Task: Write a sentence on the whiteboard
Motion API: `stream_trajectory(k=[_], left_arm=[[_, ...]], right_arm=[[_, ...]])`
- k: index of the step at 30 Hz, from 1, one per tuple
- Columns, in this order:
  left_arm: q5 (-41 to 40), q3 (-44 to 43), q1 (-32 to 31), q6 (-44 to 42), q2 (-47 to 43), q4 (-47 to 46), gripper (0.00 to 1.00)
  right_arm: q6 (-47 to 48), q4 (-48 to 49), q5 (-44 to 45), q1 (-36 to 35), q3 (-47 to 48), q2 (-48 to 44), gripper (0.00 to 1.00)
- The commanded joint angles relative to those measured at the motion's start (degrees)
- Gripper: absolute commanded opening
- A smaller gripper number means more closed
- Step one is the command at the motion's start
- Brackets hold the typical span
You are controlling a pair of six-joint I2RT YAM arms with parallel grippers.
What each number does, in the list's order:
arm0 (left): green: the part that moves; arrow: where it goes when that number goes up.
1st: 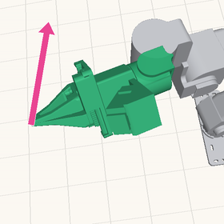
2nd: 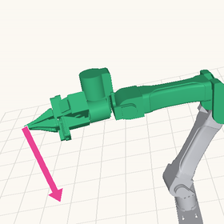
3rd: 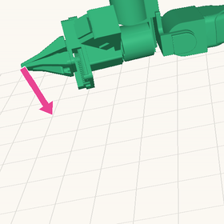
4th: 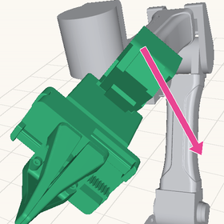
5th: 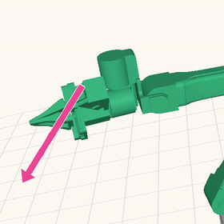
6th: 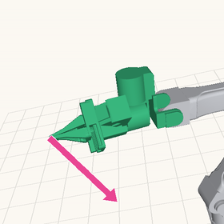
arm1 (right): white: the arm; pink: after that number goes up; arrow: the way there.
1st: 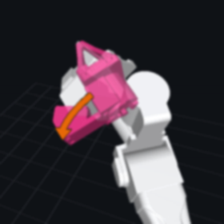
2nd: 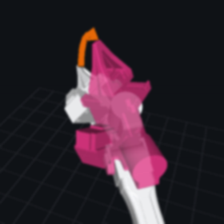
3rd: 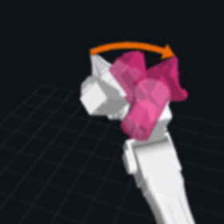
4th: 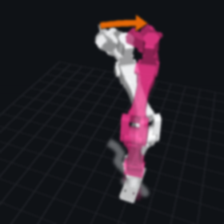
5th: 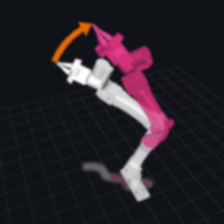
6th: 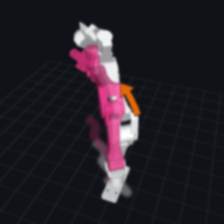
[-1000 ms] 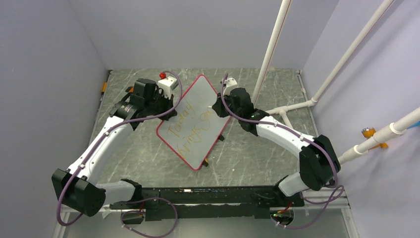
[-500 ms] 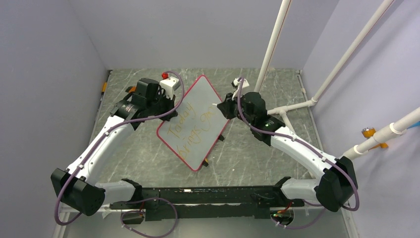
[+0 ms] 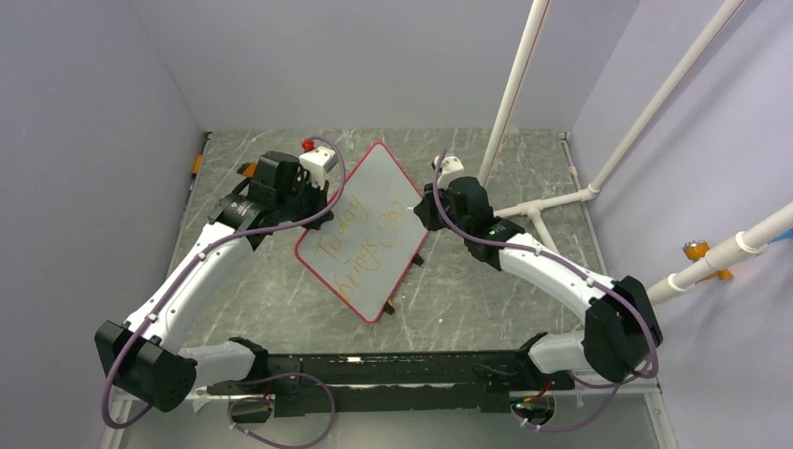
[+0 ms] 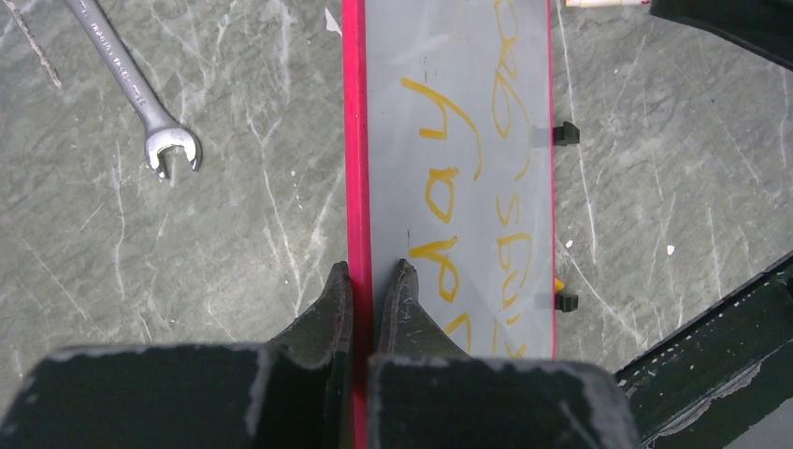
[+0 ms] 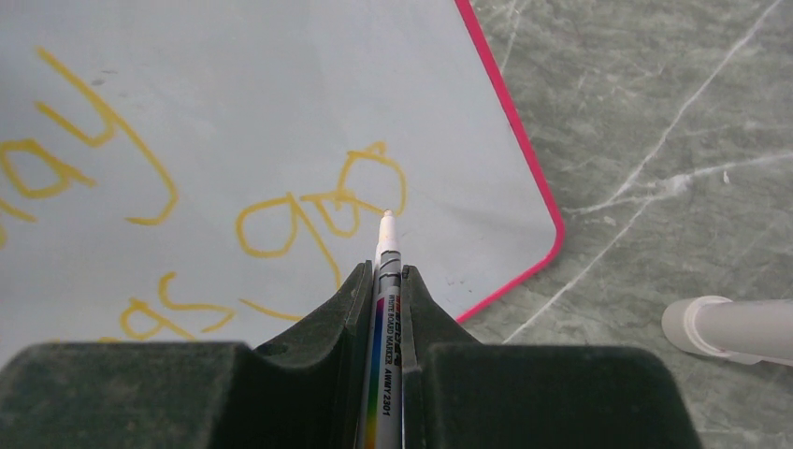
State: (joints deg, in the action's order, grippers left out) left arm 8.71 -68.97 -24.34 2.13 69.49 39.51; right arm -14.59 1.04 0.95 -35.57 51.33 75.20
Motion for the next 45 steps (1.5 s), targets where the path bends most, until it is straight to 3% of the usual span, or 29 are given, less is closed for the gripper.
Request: stream_trajectory(k=[1, 25, 45], left_arm=[[-16.3, 4.4, 0.3, -7.7, 2.8, 8.1, 0.0], [-16.4, 5.8, 0.6, -8.2, 0.0, 6.2, 0.0], [-15.6, 5.9, 1.2, -8.4, 0.0, 5.9, 0.0]], right_arm=[[-0.7, 4.1, -0.3, 1.9, 1.8, 2.7, 0.0], [-2.4, 6.0, -5.4, 5.9, 11.9, 14.9, 0.0], [-1.6, 6.7, -12.1, 5.9, 11.0, 15.8, 0.0]])
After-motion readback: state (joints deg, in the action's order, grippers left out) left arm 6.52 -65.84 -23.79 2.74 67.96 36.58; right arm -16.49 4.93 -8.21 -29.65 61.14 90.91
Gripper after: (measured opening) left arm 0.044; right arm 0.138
